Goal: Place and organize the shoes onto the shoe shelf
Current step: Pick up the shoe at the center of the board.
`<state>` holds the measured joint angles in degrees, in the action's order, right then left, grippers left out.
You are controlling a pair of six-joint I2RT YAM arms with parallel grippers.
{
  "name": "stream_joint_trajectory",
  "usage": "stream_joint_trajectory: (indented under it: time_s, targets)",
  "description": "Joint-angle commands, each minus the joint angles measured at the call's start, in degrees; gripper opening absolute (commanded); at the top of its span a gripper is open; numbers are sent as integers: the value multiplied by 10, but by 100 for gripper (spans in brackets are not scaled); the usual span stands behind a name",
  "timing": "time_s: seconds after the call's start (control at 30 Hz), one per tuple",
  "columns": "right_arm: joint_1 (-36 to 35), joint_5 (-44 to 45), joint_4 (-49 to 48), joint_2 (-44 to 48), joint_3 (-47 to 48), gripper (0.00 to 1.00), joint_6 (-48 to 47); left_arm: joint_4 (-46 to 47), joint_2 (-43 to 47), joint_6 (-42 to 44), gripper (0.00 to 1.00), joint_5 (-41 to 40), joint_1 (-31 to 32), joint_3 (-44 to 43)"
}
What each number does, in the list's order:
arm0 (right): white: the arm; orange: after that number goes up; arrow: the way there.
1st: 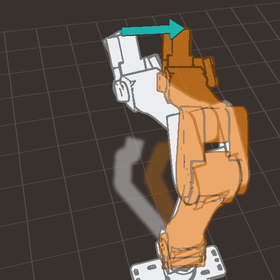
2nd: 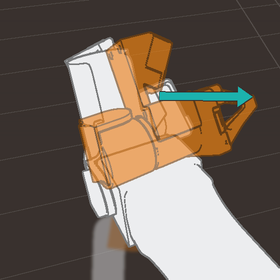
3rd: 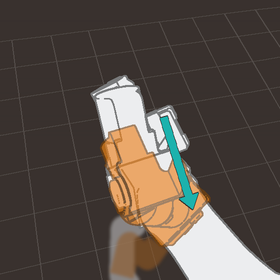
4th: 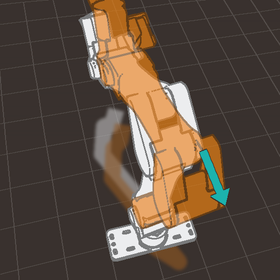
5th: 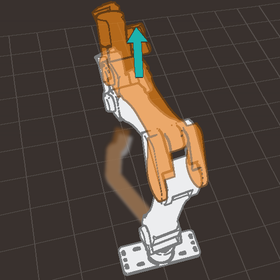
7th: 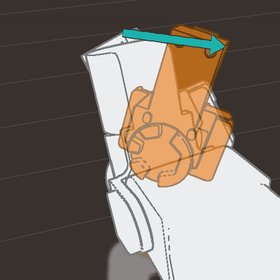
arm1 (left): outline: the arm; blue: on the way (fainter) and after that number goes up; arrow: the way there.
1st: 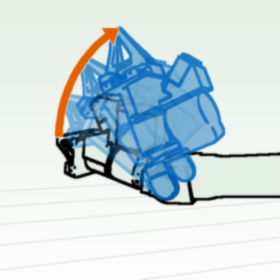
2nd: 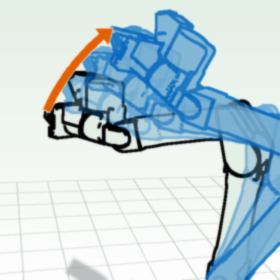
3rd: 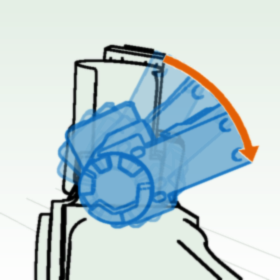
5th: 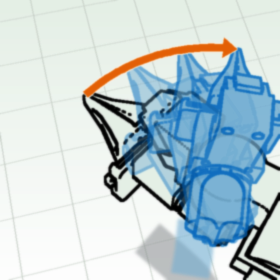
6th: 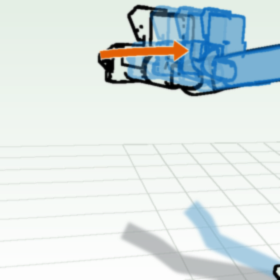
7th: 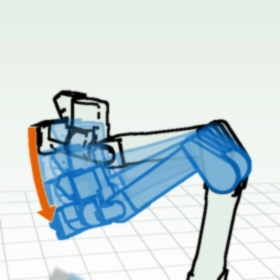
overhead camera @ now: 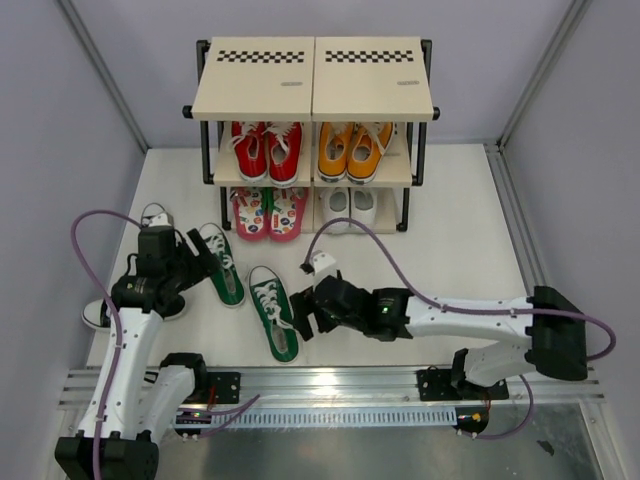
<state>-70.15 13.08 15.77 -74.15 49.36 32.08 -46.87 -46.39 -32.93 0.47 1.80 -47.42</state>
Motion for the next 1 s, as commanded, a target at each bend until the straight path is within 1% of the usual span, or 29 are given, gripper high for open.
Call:
stream_joint_trajectory:
  time_s: [0.0, 0.07, 0.1, 0.2, 0.23, 0.3, 0.33, 0.43, 0.47, 0.5, 0.67, 0.7, 0.73, 0.83, 0.97]
  targets:
    - [-41, 91, -51, -77, 60, 87, 41, 21, 2, 15, 77, -25, 1, -9]
    - [-60, 107, -40, -120, 104, 84, 47, 20, 0, 16, 78, -31, 1, -3]
    - [-65, 121, -31, -156, 116, 84, 54, 18, -2, 10, 78, -35, 1, 0]
    - [-75, 136, -33, -193, 144, 83, 69, 18, -2, 12, 79, -27, 1, 0]
    - [-75, 142, -36, -207, 149, 79, 71, 19, 1, 14, 79, -29, 1, -4]
    - [-75, 150, -42, -216, 149, 76, 76, 21, 7, 15, 79, -30, 2, 2]
    - [-75, 157, -42, -222, 150, 73, 75, 24, 13, 15, 79, -27, 1, 5]
    - [-76, 157, -28, -227, 159, 69, 76, 33, 18, 18, 79, -21, 1, 10]
    - [-75, 154, -25, -228, 159, 65, 76, 35, 19, 19, 79, -16, 1, 11]
    - [-75, 154, -21, -227, 159, 64, 76, 36, 19, 20, 79, -11, 1, 12]
    - [-75, 143, -9, -217, 148, 63, 74, 40, 17, 23, 79, -8, 1, 14]
    - [-76, 138, -9, -221, 147, 60, 70, 42, 17, 23, 79, 9, 1, 14]
    - [-76, 134, -7, -223, 147, 60, 69, 42, 17, 24, 79, 12, 2, 15]
    - [-79, 124, -2, -234, 152, 60, 62, 42, 18, 25, 79, 14, 1, 15]
    - [-80, 134, 13, -247, 158, 60, 55, 42, 24, 24, 79, 14, 2, 15]
